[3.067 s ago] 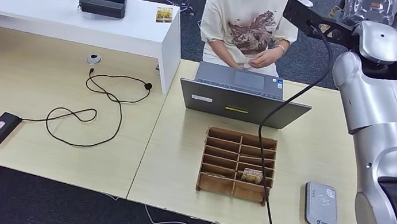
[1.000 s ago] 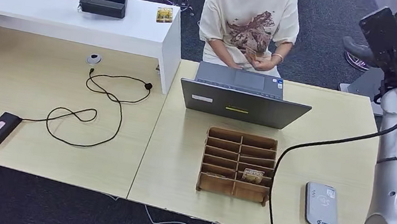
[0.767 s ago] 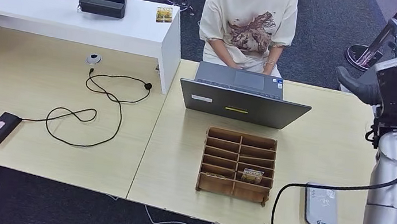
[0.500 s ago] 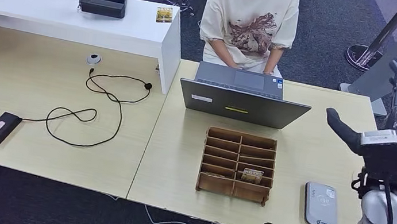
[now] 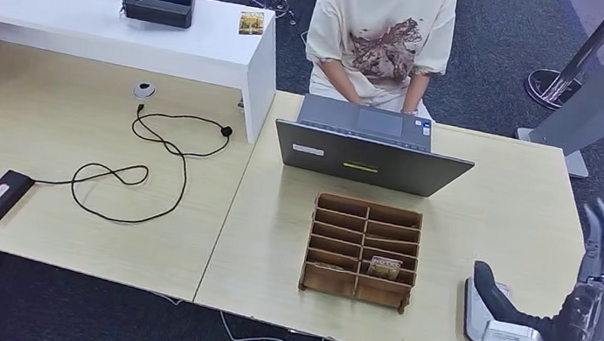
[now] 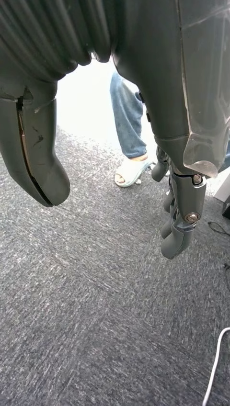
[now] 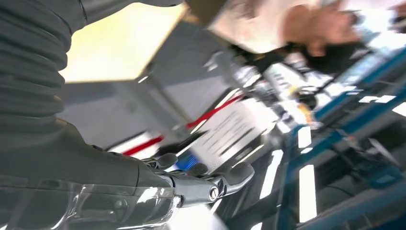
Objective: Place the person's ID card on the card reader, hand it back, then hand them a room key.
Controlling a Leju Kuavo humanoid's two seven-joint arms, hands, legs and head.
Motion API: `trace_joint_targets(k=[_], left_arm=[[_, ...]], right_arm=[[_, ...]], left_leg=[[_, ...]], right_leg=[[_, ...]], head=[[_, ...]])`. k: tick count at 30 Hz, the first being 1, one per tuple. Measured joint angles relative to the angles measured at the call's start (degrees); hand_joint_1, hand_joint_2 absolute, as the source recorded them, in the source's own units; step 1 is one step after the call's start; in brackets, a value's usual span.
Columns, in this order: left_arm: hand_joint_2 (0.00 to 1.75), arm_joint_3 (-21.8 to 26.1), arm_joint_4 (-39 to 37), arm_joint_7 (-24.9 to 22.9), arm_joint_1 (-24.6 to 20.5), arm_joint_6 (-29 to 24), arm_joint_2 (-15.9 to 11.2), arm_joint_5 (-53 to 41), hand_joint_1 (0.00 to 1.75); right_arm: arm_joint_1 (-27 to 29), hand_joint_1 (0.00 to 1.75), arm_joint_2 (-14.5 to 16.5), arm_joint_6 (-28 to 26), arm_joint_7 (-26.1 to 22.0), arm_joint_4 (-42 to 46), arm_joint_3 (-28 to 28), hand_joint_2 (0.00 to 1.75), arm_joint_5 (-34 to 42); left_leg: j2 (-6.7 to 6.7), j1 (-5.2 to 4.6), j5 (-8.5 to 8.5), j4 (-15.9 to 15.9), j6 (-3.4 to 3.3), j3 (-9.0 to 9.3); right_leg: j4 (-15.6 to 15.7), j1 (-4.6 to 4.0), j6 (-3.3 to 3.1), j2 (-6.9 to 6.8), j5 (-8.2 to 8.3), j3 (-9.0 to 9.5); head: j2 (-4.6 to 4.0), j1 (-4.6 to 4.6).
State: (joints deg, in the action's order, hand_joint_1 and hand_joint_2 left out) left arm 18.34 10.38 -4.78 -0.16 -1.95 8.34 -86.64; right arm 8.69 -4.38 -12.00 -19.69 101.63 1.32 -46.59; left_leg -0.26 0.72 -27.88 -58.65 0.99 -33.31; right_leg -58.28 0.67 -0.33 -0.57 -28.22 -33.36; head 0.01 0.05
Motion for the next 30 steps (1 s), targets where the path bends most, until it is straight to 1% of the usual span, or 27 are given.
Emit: trace_joint_targets(k=[2, 4, 5, 7, 8, 9, 10, 11, 12, 13, 15, 17, 19, 21, 24, 28, 30], left_arm=[[1.75, 0.0, 0.0, -0.5, 0.0, 0.3, 0.2, -0.1, 0.0], [1.75, 0.0, 0.0, -0.7, 0.0, 0.7, 0.3, -0.1, 0.0], [1.75, 0.0, 0.0, -0.8, -0.1, 0.9, 0.3, -0.1, 0.0], [1.75, 0.0, 0.0, -0.8, -0.1, 1.2, 0.3, -0.1, 0.0], [1.75, 0.0, 0.0, -0.8, -0.1, 1.2, 0.4, -0.1, 0.0], [1.75, 0.0, 0.0, -0.8, -0.1, 1.3, 0.4, -0.1, 0.0], [1.75, 0.1, 0.0, -0.8, -0.1, 1.3, 0.5, -0.1, 0.0], [1.75, 0.1, 0.0, -0.8, -0.1, 1.2, 0.6, -0.1, 0.0], [1.75, 0.1, 0.0, -0.8, 0.0, 1.2, 0.6, -0.1, 0.0], [1.75, 0.1, 0.0, -0.8, 0.0, 1.2, 0.7, -0.1, 0.0], [1.75, 0.1, 0.0, -0.8, 0.0, 1.1, 0.8, -0.1, 0.0], [1.75, 0.1, 0.0, -0.7, 0.0, 1.1, 0.8, -0.1, 0.0], [1.75, 0.1, 0.0, -0.6, 0.0, 1.1, 0.8, -0.1, 0.0], [1.75, 0.1, 0.0, -0.4, 0.0, 1.2, 0.8, -0.1, 0.0], [1.75, 0.1, 0.0, -0.1, 0.0, 1.3, 0.8, -0.2, 0.0], [1.75, 0.0, 0.0, 0.2, -0.1, 1.4, 0.7, -0.2, 0.0], [1.75, 0.0, 0.0, 0.2, -0.1, 1.4, 0.7, -0.2, 0.0]], right_arm=[[2.8, 0.0, 1.5, -2.2, 5.9, 0.7, 1.6, 1.75, -10.7], [4.5, 0.0, 2.5, -3.1, 12.2, 1.0, 3.3, 1.75, -21.5], [5.0, 0.0, 2.9, -2.9, 15.7, 1.1, 3.9, 1.75, -27.1], [5.1, 0.02, 2.8, -0.9, 24.6, 1.2, 5.3, 1.75, -37.1], [4.9, 0.03, 2.2, 1.0, 30.6, 1.3, 6.5, 1.75, -39.9], [4.5, 0.05, 1.4, 2.9, 37.1, 1.4, 8.0, 1.75, -41.3], [4.1, 0.11, 0.5, 4.6, 42.9, 1.5, 9.7, 1.75, -41.5], [3.8, 0.16, -0.2, 5.9, 47.1, 1.5, 11.3, 1.75, -41.6], [3.7, 0.24, -0.5, 6.6, 48.4, 1.5, 12.4, 1.75, -41.6], [3.5, 0.31, -0.6, 7.2, 48.1, 1.5, 13.2, 1.75, -41.6], [3.4, 0.31, -0.6, 8.1, 45.0, 1.5, 14.0, 1.75, -41.6], [3.3, 0.16, -0.6, 8.7, 42.5, 1.5, 14.3, 1.75, -41.6], [3.3, 0.07, -0.4, 8.9, 40.2, 1.5, 14.3, 1.75, -41.6], [3.4, 0.1, 0.0, 8.9, 37.7, 1.5, 14.0, 1.75, -41.4], [3.6, 0.2, 0.4, 8.9, 34.3, 1.5, 13.6, 1.75, -40.7], [3.3, 0.35, 0.7, 8.6, 31.2, 1.0, 13.6, 1.75, -39.4], [2.8, 0.57, 0.8, 8.5, 30.4, 0.5, 13.8, 1.75, -38.7]], left_leg=[[0.03, 0.0, 0.0, 0.0, 0.0, 0.0], [0.07, 0.0, 0.0, 0.0, 0.0, 0.01], [0.09, 0.0, 0.0, 0.0, 0.0, 0.02], [0.11, 0.0, 0.0, 0.0, 0.0, 0.02], [0.12, 0.0, 0.0, 0.0, 0.0, 0.02], [0.13, -0.01, 0.01, 0.0, 0.0, 0.02], [0.14, -0.01, 0.01, 0.0, 0.0, 0.03], [0.14, -0.03, 0.01, 0.0, 0.0, 0.04], [0.14, -0.04, 0.01, 0.0, 0.0, 0.05], [0.14, -0.05, 0.01, 0.0, 0.0, 0.05], [0.13, -0.05, 0.0, 0.0, 0.0, 0.05], [0.12, -0.05, 0.0, 0.0, 0.0, 0.06], [0.12, -0.05, 0.0, 0.0, 0.0, 0.06], [0.13, -0.04, 0.0, 0.0, 0.0, 0.06], [0.14, -0.04, 0.0, 0.0, 0.0, 0.05], [0.14, -0.04, 0.0, 0.0, 0.0, 0.05], [0.14, -0.04, 0.0, 0.0, 0.0, 0.05]], right_leg=[[0.0, 0.0, 0.0, 0.03, 0.0, 0.0], [0.0, 0.0, 0.0, 0.08, 0.0, -0.02], [0.0, 0.0, 0.0, 0.09, 0.0, -0.02], [0.0, 0.0, 0.0, 0.11, 0.0, -0.01], [0.0, 0.0, 0.0, 0.11, 0.01, 0.0], [0.0, 0.01, 0.0, 0.11, 0.01, 0.01], [0.0, 0.02, 0.0, 0.11, 0.01, 0.02], [0.0, 0.03, 0.0, 0.11, 0.02, 0.02], [0.0, 0.04, 0.0, 0.11, 0.02, 0.02], [0.0, 0.05, 0.0, 0.11, 0.02, 0.03], [0.0, 0.05, 0.01, 0.1, 0.02, 0.03], [0.0, 0.05, 0.0, 0.09, 0.02, 0.02], [0.0, 0.04, 0.0, 0.1, 0.01, 0.01], [0.0, 0.04, 0.0, 0.11, 0.01, 0.0], [0.0, 0.03, 0.0, 0.11, 0.01, 0.0], [0.0, 0.04, 0.0, 0.11, 0.01, 0.02], [0.0, 0.04, 0.0, 0.11, 0.01, 0.02]], head=[[0.0, -0.01], [-0.01, -0.01], [-0.01, -0.01], [-0.01, -0.01], [-0.01, -0.02], [-0.01, 0.0], [-0.01, 0.02], [-0.01, 0.02], [-0.01, 0.03], [-0.01, 0.01], [-0.01, -0.01], [0.0, 0.01], [0.0, 0.0], [-0.01, -0.01], [-0.01, 0.01], [0.0, 0.01], [0.01, 0.01]])
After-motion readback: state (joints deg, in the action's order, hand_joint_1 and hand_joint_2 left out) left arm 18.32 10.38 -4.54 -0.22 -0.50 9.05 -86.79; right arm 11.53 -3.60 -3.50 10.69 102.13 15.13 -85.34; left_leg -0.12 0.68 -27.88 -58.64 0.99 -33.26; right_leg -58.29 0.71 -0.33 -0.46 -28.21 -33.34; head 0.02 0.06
